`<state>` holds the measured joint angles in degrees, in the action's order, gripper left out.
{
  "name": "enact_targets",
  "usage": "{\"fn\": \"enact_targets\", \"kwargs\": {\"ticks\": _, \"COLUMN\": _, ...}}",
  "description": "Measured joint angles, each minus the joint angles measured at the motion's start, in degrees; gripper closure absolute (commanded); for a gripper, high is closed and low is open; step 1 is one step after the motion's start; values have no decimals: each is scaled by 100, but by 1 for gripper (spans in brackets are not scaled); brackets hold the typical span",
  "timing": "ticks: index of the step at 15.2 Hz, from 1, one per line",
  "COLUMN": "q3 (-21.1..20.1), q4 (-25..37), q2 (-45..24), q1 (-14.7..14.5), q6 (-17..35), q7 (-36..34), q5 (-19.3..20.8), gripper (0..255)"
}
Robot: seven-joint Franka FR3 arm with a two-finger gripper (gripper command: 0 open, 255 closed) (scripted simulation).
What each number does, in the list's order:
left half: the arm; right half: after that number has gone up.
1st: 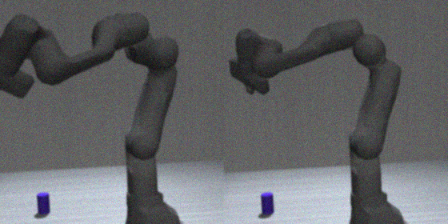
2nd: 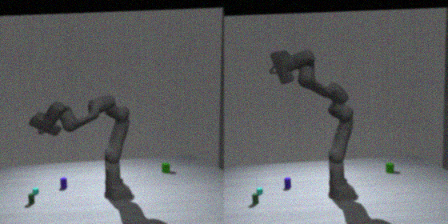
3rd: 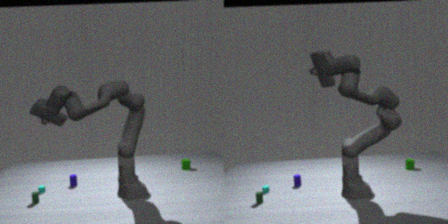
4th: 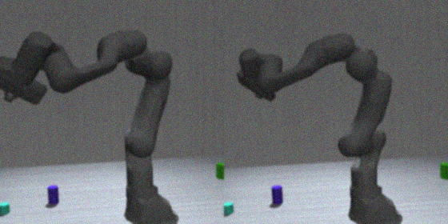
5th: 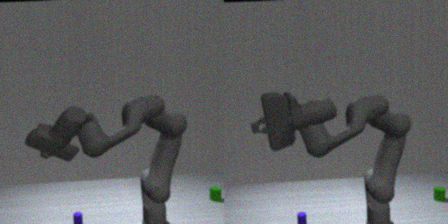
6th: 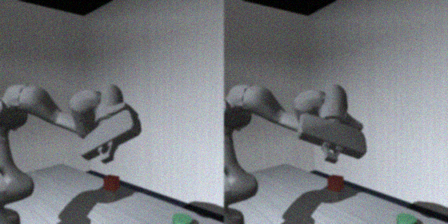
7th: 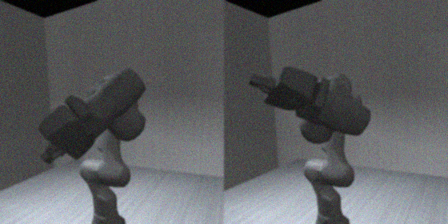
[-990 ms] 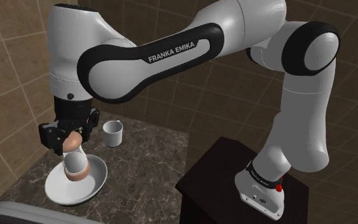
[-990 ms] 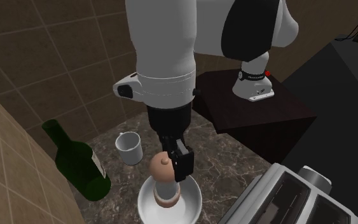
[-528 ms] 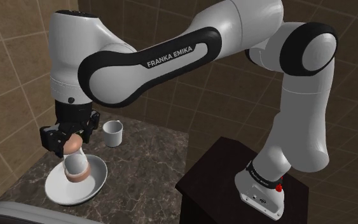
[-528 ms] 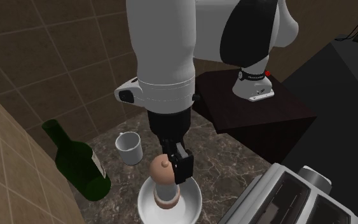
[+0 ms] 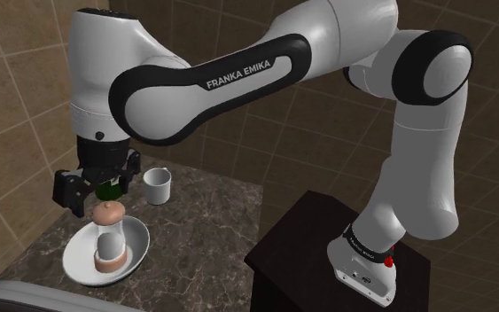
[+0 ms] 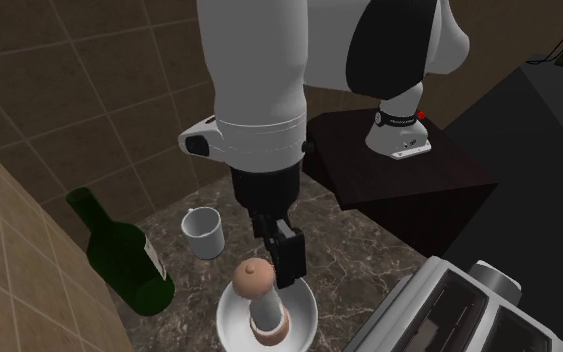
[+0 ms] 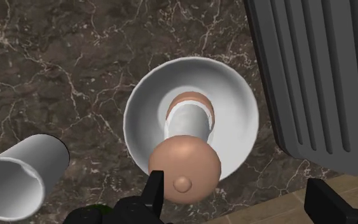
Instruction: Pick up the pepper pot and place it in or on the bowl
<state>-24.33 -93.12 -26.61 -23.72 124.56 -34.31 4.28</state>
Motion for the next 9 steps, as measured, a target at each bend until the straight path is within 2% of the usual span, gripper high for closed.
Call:
{"fn": "enact_targets", "kwargs": {"ticks": 3, "q3": -41, "q4": 170, "q2": 209, "q1": 56, "q6": -360, "q7": 41, "q5": -85, "gripper": 0}}
{"fn": "enact_targets", "kwargs": {"ticks": 9, "q3": -54, "q4": 210, "q2": 294, "q1": 87, "q6": -489, "q7": 68, "q5": -123, "gripper": 0}}
